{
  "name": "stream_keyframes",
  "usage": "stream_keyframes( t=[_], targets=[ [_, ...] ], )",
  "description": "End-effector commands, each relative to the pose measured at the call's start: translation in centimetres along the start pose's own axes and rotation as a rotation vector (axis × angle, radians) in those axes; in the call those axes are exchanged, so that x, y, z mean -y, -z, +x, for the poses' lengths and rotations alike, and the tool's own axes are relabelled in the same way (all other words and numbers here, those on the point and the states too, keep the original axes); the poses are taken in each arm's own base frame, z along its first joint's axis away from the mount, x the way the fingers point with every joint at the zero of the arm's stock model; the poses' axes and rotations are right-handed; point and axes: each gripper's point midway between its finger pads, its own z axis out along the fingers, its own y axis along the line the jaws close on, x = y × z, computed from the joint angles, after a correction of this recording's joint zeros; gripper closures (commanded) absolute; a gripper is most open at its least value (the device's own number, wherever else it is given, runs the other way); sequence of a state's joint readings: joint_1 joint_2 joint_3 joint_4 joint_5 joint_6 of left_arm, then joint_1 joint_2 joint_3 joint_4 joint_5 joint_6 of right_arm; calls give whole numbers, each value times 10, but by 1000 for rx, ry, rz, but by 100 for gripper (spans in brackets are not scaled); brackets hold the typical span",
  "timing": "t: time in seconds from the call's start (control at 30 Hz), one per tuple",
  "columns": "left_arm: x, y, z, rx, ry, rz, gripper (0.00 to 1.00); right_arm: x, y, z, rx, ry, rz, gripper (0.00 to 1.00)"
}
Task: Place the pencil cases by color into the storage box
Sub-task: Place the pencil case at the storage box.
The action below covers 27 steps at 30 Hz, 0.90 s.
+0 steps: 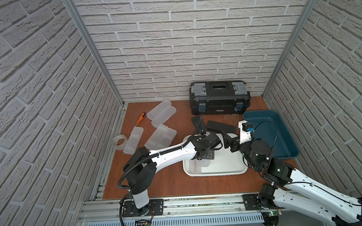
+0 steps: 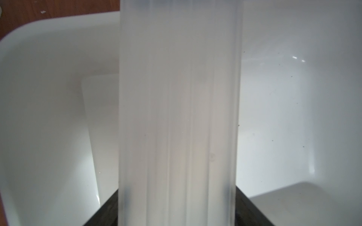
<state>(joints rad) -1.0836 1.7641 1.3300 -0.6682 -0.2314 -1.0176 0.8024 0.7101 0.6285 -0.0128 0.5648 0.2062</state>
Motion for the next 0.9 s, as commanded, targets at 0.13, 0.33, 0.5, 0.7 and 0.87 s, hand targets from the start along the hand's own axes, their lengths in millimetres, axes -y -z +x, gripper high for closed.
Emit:
stream_keyframes(
  t=[0.13, 0.33, 0.5, 0.7, 0.87],
  targets=[
    [11, 1, 13, 15, 52, 38, 31, 2, -4, 3, 0, -9, 15, 8],
    [11, 2, 20, 22, 73, 40, 31, 5, -1, 2, 8, -16, 27, 8],
    [16, 0, 23, 16, 68, 43, 31, 6, -1, 3, 6, -21, 28, 8],
    [20, -6, 21, 7, 67, 31, 31, 4, -2, 4, -8, -30, 21, 8],
    [21, -6, 21, 16, 82, 43, 31, 9, -3, 4, -44, -36, 55, 8]
  ],
)
